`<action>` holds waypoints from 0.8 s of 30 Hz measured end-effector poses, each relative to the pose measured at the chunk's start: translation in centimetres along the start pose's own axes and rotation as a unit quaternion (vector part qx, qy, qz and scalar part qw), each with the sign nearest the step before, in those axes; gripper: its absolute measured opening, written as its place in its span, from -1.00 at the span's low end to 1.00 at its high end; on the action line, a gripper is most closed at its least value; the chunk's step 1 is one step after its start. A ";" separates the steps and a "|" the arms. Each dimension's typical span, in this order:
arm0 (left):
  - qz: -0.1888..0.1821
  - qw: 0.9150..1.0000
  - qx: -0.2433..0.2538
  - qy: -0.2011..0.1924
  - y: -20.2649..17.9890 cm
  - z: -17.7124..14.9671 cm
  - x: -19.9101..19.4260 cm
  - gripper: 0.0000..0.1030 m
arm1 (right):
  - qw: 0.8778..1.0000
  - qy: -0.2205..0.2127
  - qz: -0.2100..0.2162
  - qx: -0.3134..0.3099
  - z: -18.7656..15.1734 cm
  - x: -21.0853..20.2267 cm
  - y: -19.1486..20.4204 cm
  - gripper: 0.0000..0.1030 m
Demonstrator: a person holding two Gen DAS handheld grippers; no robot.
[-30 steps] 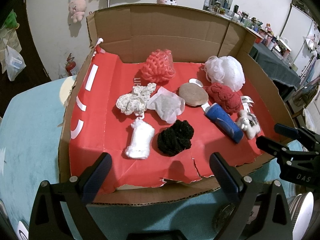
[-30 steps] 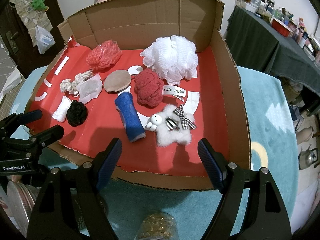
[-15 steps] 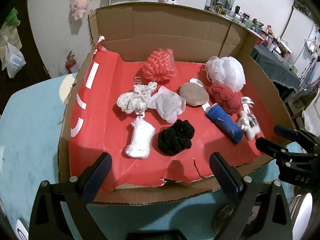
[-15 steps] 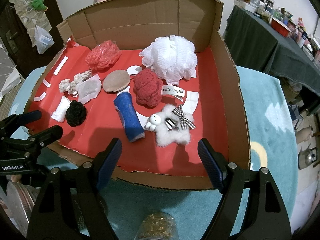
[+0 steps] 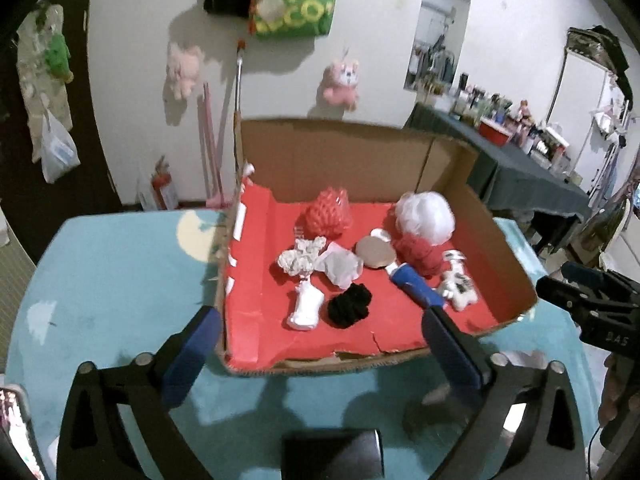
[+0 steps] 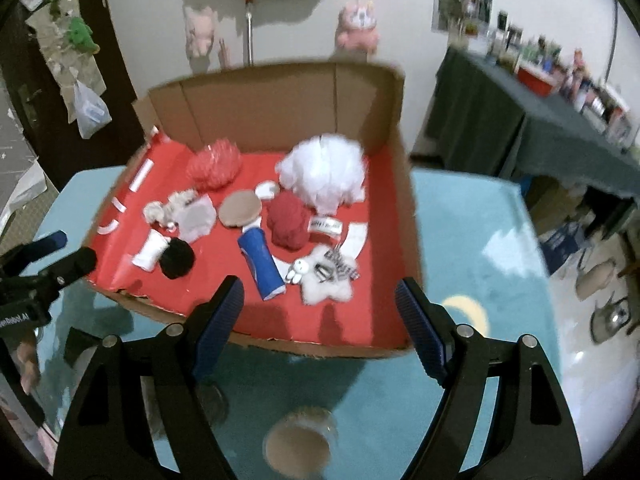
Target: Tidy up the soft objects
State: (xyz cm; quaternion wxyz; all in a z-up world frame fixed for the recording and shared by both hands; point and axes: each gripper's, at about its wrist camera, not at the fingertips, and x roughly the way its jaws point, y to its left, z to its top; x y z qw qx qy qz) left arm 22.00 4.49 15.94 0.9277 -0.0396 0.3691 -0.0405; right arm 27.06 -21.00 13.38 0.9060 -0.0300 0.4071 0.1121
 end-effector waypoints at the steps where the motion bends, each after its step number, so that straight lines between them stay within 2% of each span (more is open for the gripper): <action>1: 0.000 1.000 0.002 -0.010 -0.1 -0.3 -0.9 1.00 | 1.000 -0.006 0.004 -0.001 -0.2 -0.9 0.1 0.51; 5: -0.010 0.999 0.022 -0.043 -1.2 -2.3 -4.8 1.00 | 0.999 -0.032 0.030 -0.001 -2.1 -4.9 0.5 0.51; 8: -0.025 0.998 0.028 -0.052 -1.9 -3.9 -6.9 1.00 | 0.998 -0.057 0.030 -0.011 -4.1 -7.8 1.3 0.51; 10: -0.030 0.997 0.030 -0.060 -2.2 -5.2 -8.1 1.00 | 0.996 -0.076 0.029 -0.021 -5.7 -9.6 2.1 0.63; 11: -0.029 0.997 0.031 -0.066 -2.4 -6.1 -8.6 1.00 | 0.996 -0.083 0.030 -0.024 -6.3 -10.1 2.3 0.76; 13: -0.027 0.997 0.032 -0.069 -2.7 -7.5 -9.1 1.00 | 0.994 -0.095 0.034 -0.033 -7.9 -11.2 3.1 0.81; 18: -0.016 0.998 0.039 -0.055 -3.6 -11.6 -8.3 1.00 | 0.994 -0.105 0.014 -0.033 -12.3 -11.2 4.4 0.81; 21: -0.005 0.998 0.039 -0.050 -3.9 -13.7 -7.0 1.00 | 0.995 -0.097 0.002 -0.022 -14.5 -10.0 4.4 0.81; 24: -0.010 0.999 0.038 -0.031 -4.0 -15.3 -5.2 1.00 | 0.997 -0.081 -0.005 -0.010 -16.5 -8.2 4.2 0.81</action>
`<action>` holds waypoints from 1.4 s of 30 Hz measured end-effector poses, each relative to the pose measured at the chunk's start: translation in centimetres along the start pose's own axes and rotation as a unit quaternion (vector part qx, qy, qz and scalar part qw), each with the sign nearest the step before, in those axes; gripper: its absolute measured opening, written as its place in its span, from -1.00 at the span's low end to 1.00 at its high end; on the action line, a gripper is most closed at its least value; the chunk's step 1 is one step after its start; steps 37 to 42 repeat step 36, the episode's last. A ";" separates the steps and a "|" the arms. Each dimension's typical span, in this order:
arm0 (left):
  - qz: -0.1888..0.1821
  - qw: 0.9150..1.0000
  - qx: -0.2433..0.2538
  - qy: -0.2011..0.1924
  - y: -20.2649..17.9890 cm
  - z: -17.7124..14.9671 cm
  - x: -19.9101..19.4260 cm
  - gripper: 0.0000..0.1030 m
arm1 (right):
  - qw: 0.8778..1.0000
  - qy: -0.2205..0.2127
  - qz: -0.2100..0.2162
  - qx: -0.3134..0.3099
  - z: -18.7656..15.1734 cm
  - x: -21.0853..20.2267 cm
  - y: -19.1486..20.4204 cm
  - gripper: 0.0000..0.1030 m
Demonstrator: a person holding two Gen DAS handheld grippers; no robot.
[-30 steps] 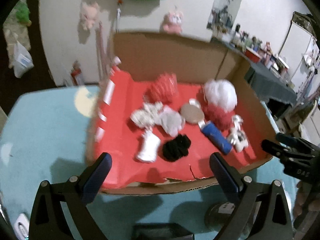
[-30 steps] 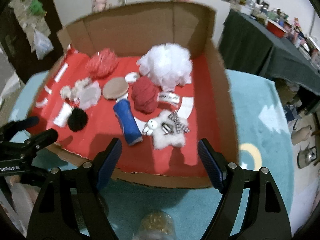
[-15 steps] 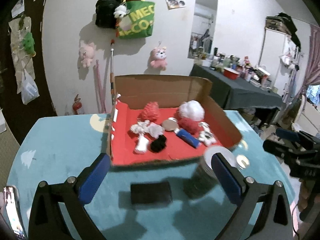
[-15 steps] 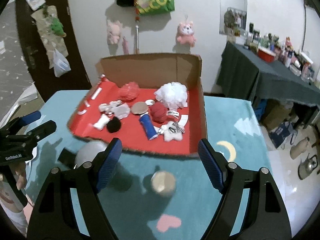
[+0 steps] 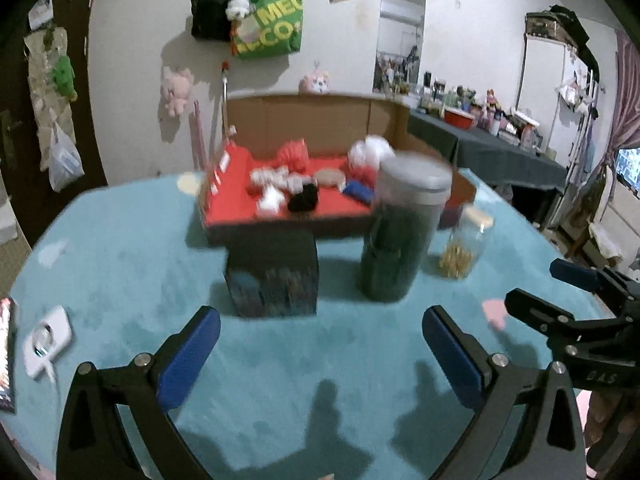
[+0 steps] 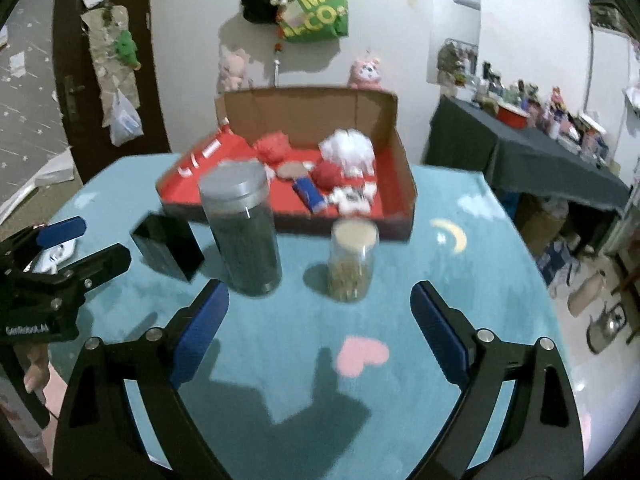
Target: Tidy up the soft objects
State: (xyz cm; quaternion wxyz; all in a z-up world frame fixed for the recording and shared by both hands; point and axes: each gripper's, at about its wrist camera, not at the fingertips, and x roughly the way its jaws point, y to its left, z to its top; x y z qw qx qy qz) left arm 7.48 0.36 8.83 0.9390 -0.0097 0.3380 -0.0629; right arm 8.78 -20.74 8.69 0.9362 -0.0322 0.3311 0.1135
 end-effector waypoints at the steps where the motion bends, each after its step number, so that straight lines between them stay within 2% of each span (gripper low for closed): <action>1: -0.001 1.000 -0.005 0.010 0.0 -0.6 0.8 1.00 | 1.000 0.006 0.000 0.002 -0.6 0.4 0.0 0.81; 8: 0.016 0.998 -0.022 0.050 0.4 -2.7 3.8 1.00 | 0.999 0.041 -0.027 -0.003 -4.0 3.8 0.2 0.81; 18: 0.043 0.994 -0.021 0.102 0.4 -3.4 6.5 1.00 | 0.995 0.085 -0.028 0.034 -4.8 6.9 -1.4 0.81; 20: 0.048 0.994 -0.017 0.102 0.2 -3.3 6.7 1.00 | 0.994 0.099 -0.033 0.034 -5.0 7.5 -1.4 0.81; 42: 0.055 0.993 -0.018 0.101 0.1 -3.4 6.7 1.00 | 0.994 0.098 -0.039 0.029 -5.0 7.4 -1.1 0.85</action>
